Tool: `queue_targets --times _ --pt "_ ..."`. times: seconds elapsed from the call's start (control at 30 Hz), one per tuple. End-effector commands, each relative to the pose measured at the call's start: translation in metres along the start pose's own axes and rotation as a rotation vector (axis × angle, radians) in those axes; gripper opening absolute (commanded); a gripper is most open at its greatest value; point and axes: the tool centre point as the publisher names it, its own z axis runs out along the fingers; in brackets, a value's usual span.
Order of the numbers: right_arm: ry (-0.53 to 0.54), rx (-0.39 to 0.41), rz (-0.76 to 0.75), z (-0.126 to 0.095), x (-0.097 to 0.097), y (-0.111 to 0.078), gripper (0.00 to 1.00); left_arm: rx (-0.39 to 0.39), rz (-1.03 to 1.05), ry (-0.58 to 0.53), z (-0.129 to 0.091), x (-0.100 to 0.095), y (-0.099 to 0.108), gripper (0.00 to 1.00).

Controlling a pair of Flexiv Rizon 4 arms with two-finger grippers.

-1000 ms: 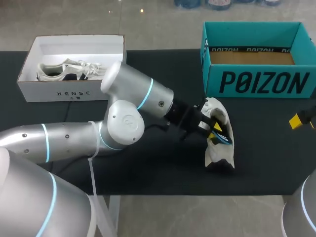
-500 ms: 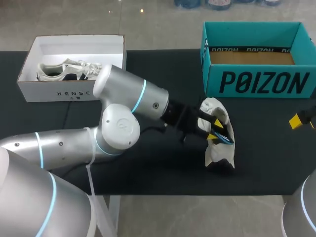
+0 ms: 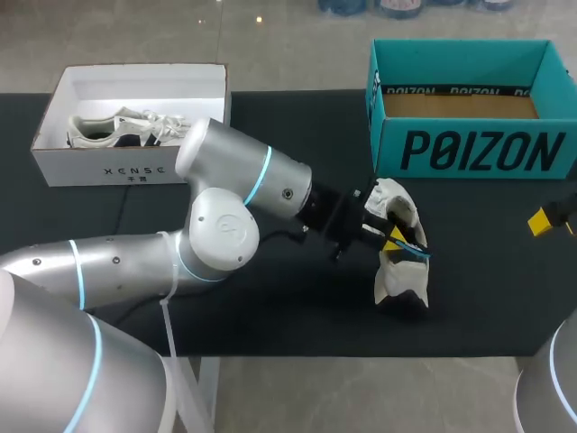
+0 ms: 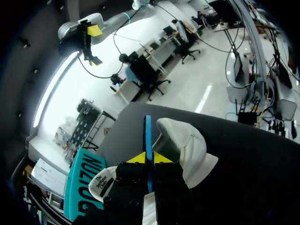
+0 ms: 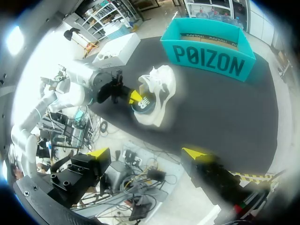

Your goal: Take the shoe out of the shoebox, open the shoe tongue, remove and reinsert the insole, then place the shoe into the shoebox

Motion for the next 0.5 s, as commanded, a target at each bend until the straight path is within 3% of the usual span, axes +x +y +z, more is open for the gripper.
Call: queue_targets --times 0.03,0.3,0.5 --pt "-0.001 0.004 0.002 0.001 -0.001 0.002 1.0 -0.026 0.008 0.037 -0.003 -0.01 0.007 0.0" --pt "-0.001 0.004 0.002 0.001 -0.001 0.002 1.0 -0.063 0.022 0.023 -0.009 -0.015 0.019 0.0" --pt "-0.001 0.004 0.002 0.001 -0.001 0.002 1.0 -0.008 -0.014 0.054 0.009 0.005 0.012 0.0"
